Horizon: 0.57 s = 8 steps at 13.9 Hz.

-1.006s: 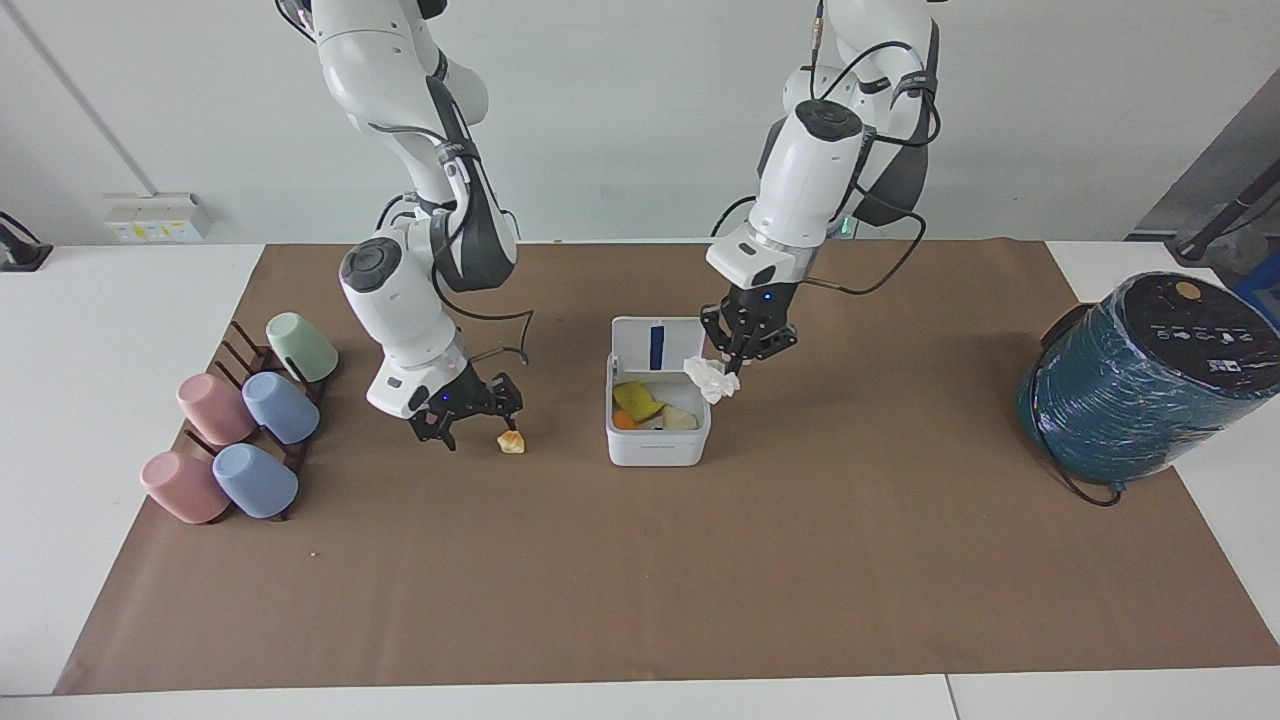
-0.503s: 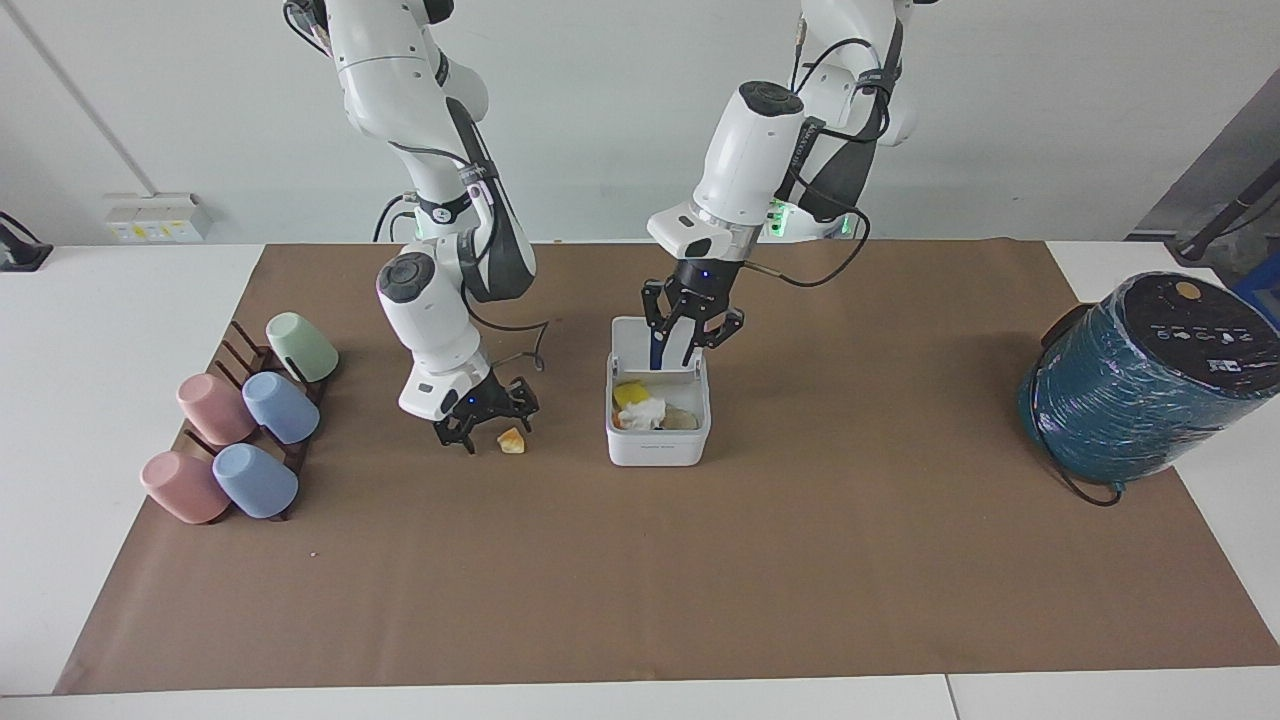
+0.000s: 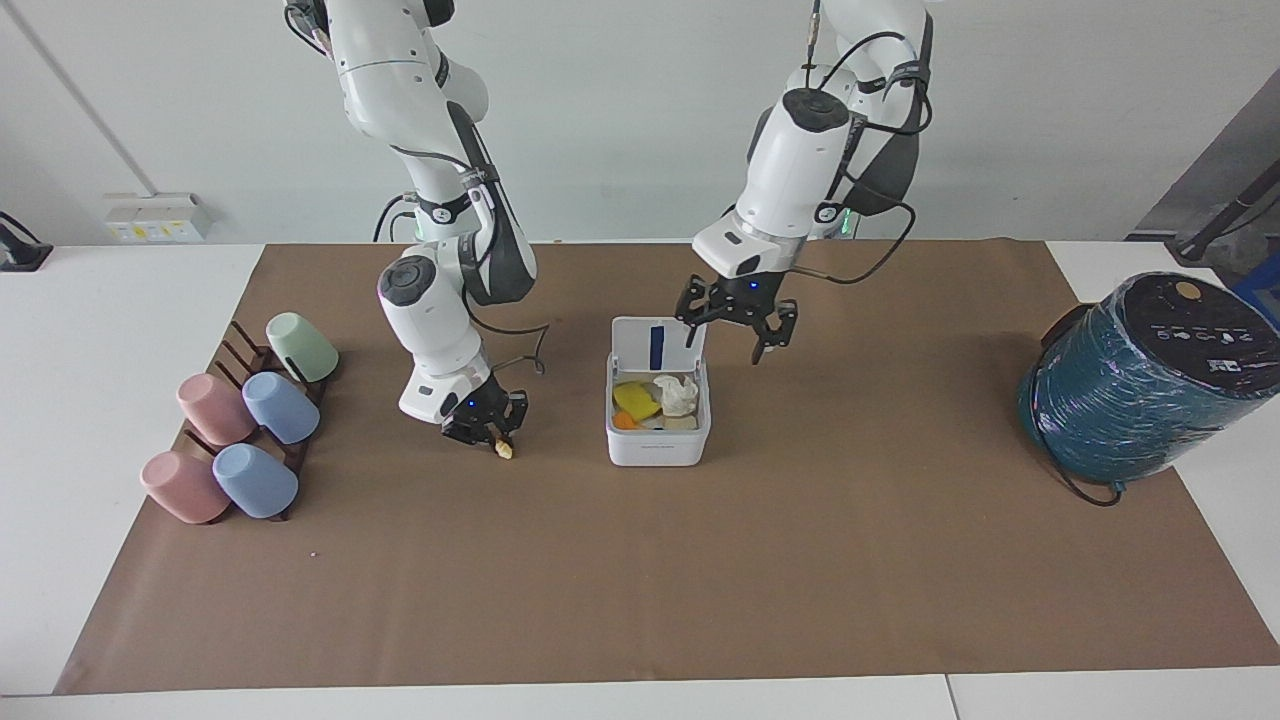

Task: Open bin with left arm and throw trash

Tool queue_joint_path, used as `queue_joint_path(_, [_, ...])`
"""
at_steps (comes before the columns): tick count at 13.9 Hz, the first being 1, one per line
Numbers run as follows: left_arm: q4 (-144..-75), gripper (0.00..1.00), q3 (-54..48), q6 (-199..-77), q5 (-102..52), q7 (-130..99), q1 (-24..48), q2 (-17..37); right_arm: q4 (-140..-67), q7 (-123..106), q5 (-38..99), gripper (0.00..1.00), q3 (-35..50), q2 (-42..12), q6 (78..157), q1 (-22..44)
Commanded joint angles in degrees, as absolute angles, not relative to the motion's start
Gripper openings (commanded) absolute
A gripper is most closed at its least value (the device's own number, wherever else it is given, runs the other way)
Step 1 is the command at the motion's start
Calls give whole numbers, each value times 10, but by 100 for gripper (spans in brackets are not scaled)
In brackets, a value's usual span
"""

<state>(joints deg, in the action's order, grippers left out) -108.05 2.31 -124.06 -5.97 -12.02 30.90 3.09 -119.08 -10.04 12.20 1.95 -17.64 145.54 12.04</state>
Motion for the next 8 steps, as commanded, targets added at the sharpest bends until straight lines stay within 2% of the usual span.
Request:
queue_joint_path(1, [-1092,100,20,-1163,-60,-117,255,-24,-1140,-49,124,0,25,-155,1376,115])
queue_joint_path(5, [-1084,100,21,-1113,-55,-65,168,-48,-1046,94,125,0,32,-134,1270,116])
queue_joint_path(8, [-1044,100,21,-1055,-49,23,109,-46,-1008,223,160,0,79,-139,1277,119])
